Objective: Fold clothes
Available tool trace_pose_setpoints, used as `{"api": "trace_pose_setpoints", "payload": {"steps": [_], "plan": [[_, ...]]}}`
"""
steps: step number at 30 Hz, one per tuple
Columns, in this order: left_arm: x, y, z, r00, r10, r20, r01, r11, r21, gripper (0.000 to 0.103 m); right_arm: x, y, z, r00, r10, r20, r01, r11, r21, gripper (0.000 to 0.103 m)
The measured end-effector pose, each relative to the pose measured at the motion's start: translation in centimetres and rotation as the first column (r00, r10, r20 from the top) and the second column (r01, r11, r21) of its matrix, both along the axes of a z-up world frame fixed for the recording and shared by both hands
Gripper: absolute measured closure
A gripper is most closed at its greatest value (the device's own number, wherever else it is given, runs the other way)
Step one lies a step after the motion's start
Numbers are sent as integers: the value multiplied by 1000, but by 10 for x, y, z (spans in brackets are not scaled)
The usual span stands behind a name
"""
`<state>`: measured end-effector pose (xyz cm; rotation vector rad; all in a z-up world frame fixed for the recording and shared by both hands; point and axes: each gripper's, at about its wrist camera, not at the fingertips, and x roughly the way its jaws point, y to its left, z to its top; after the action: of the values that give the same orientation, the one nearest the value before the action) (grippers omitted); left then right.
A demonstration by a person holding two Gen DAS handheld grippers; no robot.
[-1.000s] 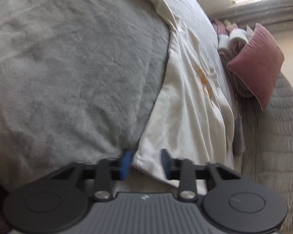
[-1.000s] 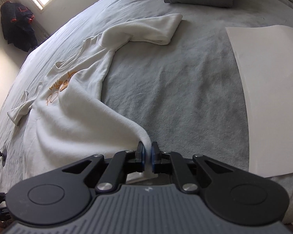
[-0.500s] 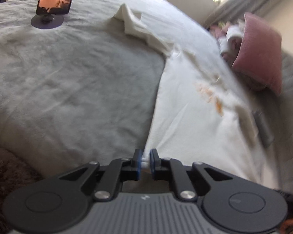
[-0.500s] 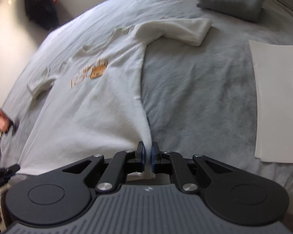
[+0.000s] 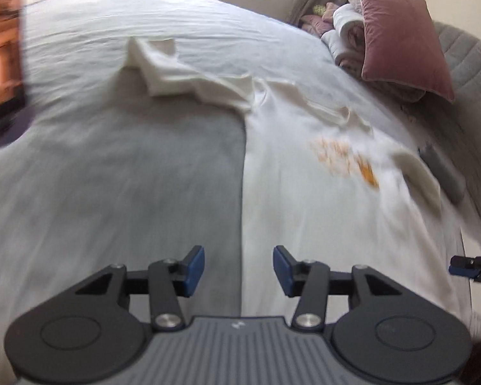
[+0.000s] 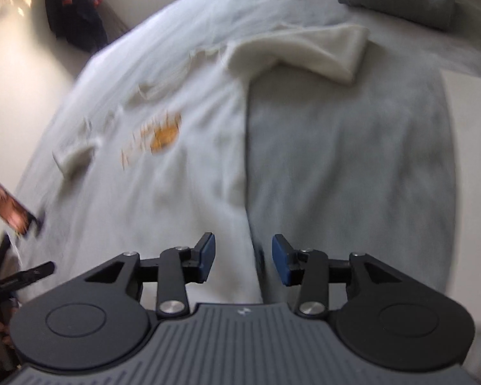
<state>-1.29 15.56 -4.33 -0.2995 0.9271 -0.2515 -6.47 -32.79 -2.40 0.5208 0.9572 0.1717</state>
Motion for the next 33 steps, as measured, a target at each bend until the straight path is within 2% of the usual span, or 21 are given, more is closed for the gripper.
{"api": "trace_pose_setpoints", "payload": {"steps": [3, 6, 11, 13, 14, 16, 21, 23, 28, 29, 33], "plan": [[45, -5, -11, 999, 22, -39, -24, 997, -67, 57, 41, -5, -17, 1000, -25, -14, 26, 996, 90, 60], [71, -5, -20, 997, 62, -41, -67, 989, -133, 60, 75, -5, -32, 999, -40, -26, 44, 987, 154, 61], [102, -1, -35, 992, 121, -28, -124, 961, -245, 72, 109, -6, -43, 997, -70, 20, 63, 972, 227, 63], [108, 1, -39, 990, 138, -17, -138, 952, -275, 81, 115, -7, -50, 996, -82, 38, 71, 967, 245, 79], [109, 0, -40, 989, 144, -16, -143, 950, -277, 91, 117, -8, -53, 995, -92, 38, 79, 964, 252, 98], [111, -2, -39, 987, 159, 2, -153, 956, -251, 101, 117, -12, -58, 993, -114, 33, 101, 958, 270, 99], [110, -14, -31, 987, 154, 40, -147, 979, -143, 101, 115, -15, -44, 991, -128, 45, 119, 979, 163, 99], [110, -16, -28, 988, 148, 45, -141, 982, -122, 98, 115, -16, -46, 992, -122, 44, 113, 979, 170, 96], [104, -12, -21, 988, 140, 63, -132, 984, -119, 91, 115, -17, -42, 996, -76, 39, 67, 979, 193, 73], [103, -13, -20, 989, 127, 70, -119, 986, -116, 86, 114, -18, -42, 997, -67, 31, 60, 978, 199, 73], [101, -20, -21, 997, 64, 45, -59, 993, -102, 80, 109, -27, -46, 999, -36, -24, 41, 970, 240, 75]]}}
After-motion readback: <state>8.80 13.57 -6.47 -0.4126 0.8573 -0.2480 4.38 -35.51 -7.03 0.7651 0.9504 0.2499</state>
